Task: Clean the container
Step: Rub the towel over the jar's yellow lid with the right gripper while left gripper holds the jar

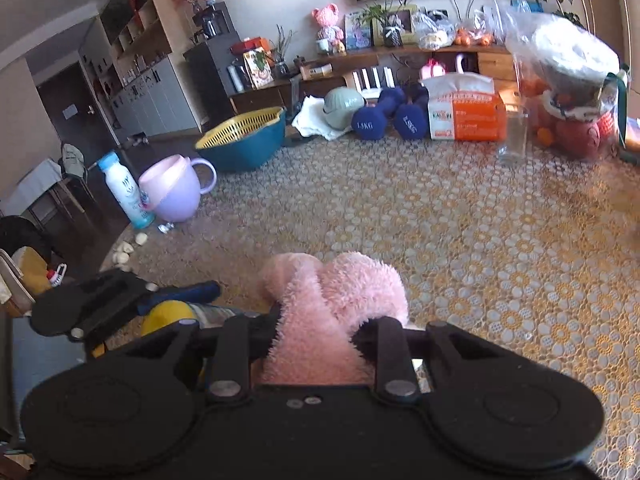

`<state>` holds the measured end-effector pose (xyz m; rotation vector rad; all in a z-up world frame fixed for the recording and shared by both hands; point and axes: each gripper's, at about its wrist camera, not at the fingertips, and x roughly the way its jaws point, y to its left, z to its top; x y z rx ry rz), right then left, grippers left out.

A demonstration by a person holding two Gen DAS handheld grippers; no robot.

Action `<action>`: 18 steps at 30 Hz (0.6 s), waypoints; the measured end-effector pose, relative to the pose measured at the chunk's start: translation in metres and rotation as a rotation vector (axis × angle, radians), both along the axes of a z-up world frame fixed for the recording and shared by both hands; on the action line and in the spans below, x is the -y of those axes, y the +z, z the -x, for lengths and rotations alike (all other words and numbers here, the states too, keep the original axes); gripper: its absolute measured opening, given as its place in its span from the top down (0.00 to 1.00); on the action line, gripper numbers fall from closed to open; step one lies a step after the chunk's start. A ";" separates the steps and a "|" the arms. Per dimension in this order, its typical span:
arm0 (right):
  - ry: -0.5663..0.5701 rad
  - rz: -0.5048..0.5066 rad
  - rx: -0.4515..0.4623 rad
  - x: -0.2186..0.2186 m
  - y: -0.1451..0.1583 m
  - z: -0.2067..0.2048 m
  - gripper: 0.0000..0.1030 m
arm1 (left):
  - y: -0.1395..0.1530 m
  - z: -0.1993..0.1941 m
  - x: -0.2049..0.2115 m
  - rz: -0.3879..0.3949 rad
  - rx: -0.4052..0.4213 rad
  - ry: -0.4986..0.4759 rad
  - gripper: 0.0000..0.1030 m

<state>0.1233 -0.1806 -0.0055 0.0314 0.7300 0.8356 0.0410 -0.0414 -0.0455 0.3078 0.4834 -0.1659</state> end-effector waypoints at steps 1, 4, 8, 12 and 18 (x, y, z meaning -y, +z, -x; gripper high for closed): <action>0.003 -0.027 0.011 0.003 0.008 0.002 0.76 | 0.000 -0.003 0.002 -0.006 0.005 -0.002 0.38; 0.018 -0.114 -0.002 0.011 0.024 0.003 0.76 | 0.000 -0.012 0.009 -0.013 0.014 -0.001 0.38; 0.045 -0.162 -0.055 0.004 0.023 -0.007 0.76 | 0.000 -0.019 0.012 -0.017 0.020 -0.003 0.38; 0.028 -0.113 -0.064 -0.012 0.005 -0.016 0.75 | 0.001 -0.022 0.008 0.002 0.020 -0.006 0.38; -0.059 -0.040 -0.107 -0.011 -0.019 -0.038 0.76 | 0.002 -0.025 -0.006 0.044 0.005 -0.012 0.38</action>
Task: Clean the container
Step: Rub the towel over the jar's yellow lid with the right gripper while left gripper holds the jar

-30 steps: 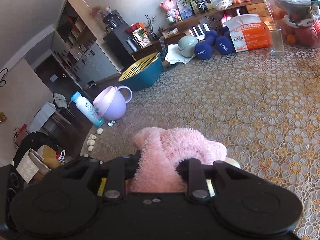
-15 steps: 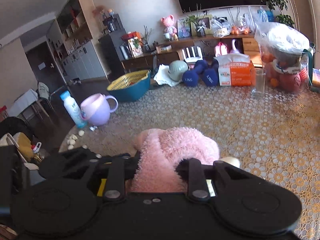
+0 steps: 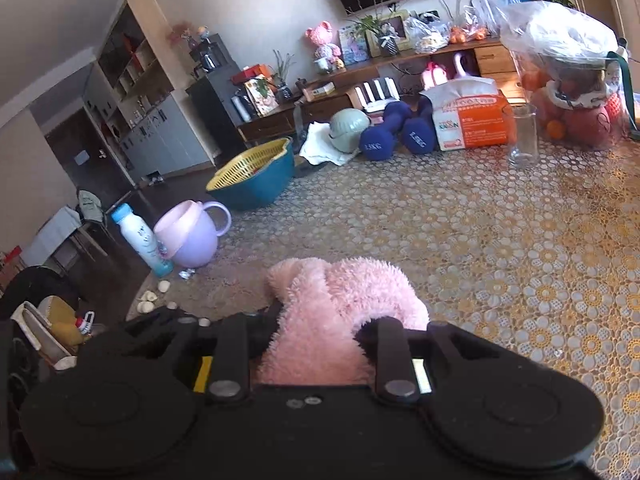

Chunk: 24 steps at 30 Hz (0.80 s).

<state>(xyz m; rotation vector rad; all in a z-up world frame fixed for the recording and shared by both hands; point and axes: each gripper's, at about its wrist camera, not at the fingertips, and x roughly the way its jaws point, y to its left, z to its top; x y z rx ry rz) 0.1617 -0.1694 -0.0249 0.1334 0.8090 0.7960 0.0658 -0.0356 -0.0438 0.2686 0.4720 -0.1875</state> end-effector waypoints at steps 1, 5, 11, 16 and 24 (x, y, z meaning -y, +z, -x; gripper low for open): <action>-0.013 0.024 -0.005 0.001 -0.006 -0.001 0.76 | 0.001 -0.001 -0.004 0.016 -0.011 -0.002 0.38; -0.056 -0.047 -0.058 0.021 -0.015 -0.002 0.76 | 0.005 -0.003 -0.034 0.148 -0.081 0.016 0.38; 0.002 -0.212 -0.112 0.012 -0.009 -0.001 0.75 | 0.001 0.005 -0.073 0.319 -0.148 0.040 0.39; 0.085 -0.226 -0.176 -0.017 -0.023 -0.004 0.75 | -0.001 0.014 -0.083 0.365 -0.165 0.047 0.39; 0.047 -0.039 -0.118 -0.022 -0.032 -0.006 0.76 | 0.000 0.011 -0.074 0.321 -0.155 0.037 0.38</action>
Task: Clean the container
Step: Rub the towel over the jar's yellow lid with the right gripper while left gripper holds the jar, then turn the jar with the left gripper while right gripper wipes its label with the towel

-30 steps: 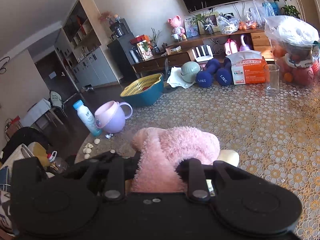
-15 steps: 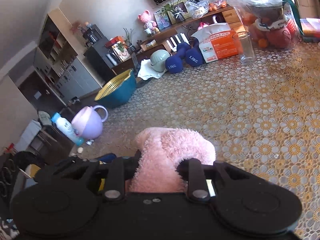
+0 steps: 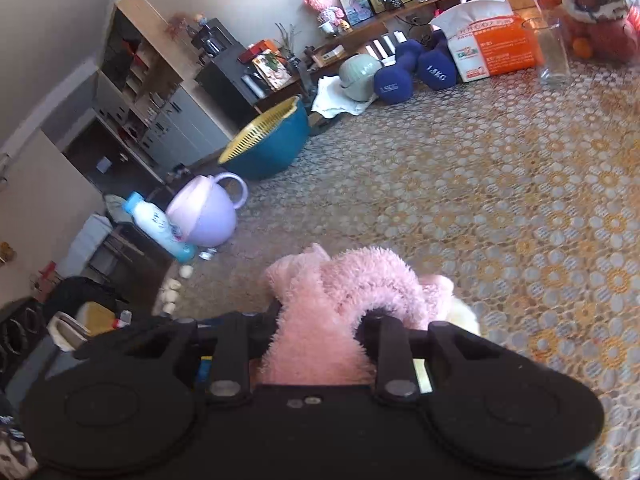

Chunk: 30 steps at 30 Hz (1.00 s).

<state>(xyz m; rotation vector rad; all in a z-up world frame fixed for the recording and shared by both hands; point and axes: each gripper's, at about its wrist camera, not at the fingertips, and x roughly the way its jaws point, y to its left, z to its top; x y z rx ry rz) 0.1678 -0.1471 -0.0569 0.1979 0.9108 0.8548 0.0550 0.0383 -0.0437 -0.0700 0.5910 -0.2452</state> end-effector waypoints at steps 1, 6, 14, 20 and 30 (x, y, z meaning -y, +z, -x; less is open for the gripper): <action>-0.010 0.030 0.025 0.003 0.002 0.001 0.76 | 0.001 -0.001 0.005 -0.023 0.009 -0.004 0.38; -0.052 0.094 0.145 0.024 0.024 0.013 0.76 | 0.005 -0.013 0.029 -0.119 0.055 -0.011 0.38; -0.096 0.050 0.166 0.046 0.039 0.021 0.76 | -0.004 -0.027 0.035 -0.160 0.067 -0.006 0.33; -0.110 -0.013 0.162 0.056 0.049 0.025 0.76 | -0.008 -0.016 0.028 -0.166 0.080 -0.034 0.19; -0.030 -0.050 0.259 0.024 0.090 0.039 0.76 | -0.032 -0.014 0.031 -0.188 0.034 -0.010 0.25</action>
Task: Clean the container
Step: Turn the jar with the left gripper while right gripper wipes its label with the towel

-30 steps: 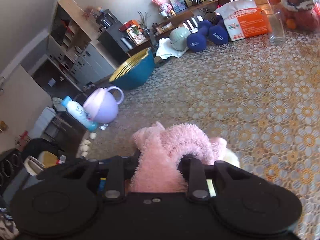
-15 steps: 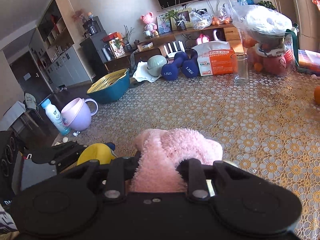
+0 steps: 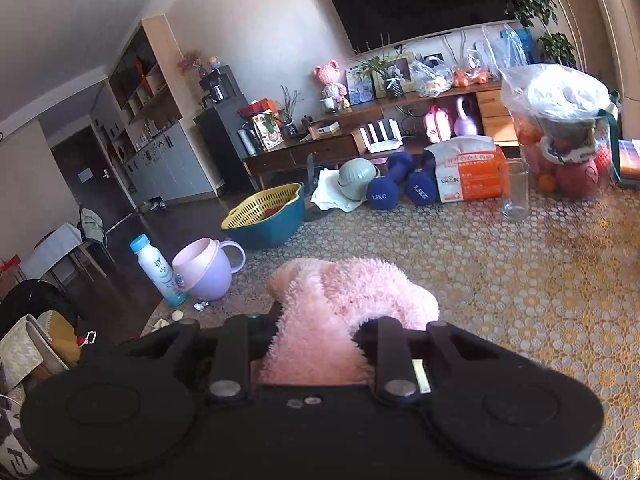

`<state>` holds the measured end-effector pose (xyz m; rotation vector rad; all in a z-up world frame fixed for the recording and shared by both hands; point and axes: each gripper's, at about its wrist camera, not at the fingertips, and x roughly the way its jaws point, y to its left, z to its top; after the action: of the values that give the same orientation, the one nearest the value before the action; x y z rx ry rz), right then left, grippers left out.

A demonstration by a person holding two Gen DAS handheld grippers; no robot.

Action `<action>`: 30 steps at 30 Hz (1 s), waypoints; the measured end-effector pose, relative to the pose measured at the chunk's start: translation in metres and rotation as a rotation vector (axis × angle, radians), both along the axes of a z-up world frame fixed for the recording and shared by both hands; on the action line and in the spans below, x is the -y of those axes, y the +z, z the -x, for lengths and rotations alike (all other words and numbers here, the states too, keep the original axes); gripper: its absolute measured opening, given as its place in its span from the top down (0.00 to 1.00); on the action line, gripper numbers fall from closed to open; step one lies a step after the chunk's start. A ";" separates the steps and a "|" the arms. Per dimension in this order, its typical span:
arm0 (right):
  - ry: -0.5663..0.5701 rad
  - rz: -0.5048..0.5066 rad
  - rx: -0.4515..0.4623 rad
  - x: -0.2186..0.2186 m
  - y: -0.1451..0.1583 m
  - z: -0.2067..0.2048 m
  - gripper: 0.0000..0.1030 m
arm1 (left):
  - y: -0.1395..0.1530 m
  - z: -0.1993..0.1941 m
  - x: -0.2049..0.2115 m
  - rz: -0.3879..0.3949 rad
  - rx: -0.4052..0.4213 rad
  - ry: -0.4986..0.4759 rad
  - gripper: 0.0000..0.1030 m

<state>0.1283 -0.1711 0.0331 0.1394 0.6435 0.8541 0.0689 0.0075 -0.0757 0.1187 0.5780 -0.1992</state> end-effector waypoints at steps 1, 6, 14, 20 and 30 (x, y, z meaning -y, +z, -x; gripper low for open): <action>0.016 0.013 0.012 -0.007 0.002 0.002 0.76 | 0.000 0.000 0.000 0.013 -0.003 -0.007 0.29; 0.092 0.070 0.043 -0.038 -0.001 0.012 0.76 | 0.002 0.001 0.008 -0.010 -0.008 -0.012 0.38; 0.055 0.144 0.041 -0.031 -0.022 0.016 0.76 | 0.006 0.008 0.026 -0.119 0.006 -0.061 0.38; -0.063 0.164 0.043 0.007 -0.028 0.007 0.76 | 0.010 0.016 0.044 -0.157 0.015 -0.126 0.39; -0.203 0.228 0.039 0.054 -0.051 0.003 0.78 | 0.016 0.013 0.053 -0.169 -0.005 -0.139 0.39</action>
<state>0.1251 -0.2254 -0.0181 -0.0180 0.6733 0.5822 0.0557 -0.0457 -0.0594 0.3229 0.5915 -0.2855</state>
